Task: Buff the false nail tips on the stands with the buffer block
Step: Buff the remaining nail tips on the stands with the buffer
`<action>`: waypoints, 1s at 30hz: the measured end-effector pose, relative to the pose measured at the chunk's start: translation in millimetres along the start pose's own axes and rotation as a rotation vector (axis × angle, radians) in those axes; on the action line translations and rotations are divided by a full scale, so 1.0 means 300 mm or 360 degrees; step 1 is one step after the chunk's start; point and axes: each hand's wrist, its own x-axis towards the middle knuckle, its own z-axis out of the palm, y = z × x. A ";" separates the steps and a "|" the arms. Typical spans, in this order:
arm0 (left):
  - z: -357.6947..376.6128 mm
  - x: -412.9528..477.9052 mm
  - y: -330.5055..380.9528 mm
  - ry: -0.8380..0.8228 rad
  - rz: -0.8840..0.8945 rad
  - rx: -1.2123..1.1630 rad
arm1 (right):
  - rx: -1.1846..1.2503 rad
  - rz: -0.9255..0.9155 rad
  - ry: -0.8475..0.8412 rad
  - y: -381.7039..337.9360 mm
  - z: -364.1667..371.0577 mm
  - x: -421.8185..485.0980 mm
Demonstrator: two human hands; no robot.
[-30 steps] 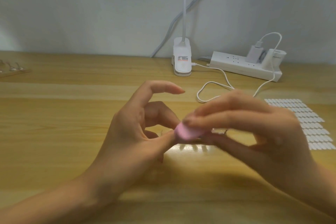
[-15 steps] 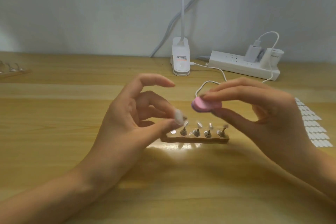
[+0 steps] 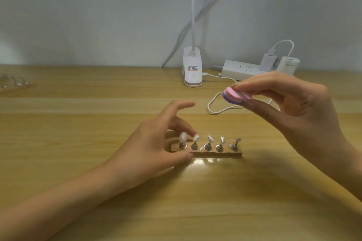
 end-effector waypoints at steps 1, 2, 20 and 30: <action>0.008 0.001 0.007 0.0012 0.0021 0.0025 | 0.0020 0.0005 -0.0003 -0.002 0.000 0.001; 0.016 0.003 0.012 0.0034 0.0027 0.0009 | 0.0037 0.0017 -0.0006 -0.002 0.002 0.000; 0.047 0.022 0.049 0.0059 0.0288 0.0396 | 0.0142 0.0071 -0.0072 0.020 0.010 -0.060; 0.039 0.003 0.066 0.0309 0.0591 0.0288 | 0.0209 0.0211 -0.0011 0.007 0.011 -0.065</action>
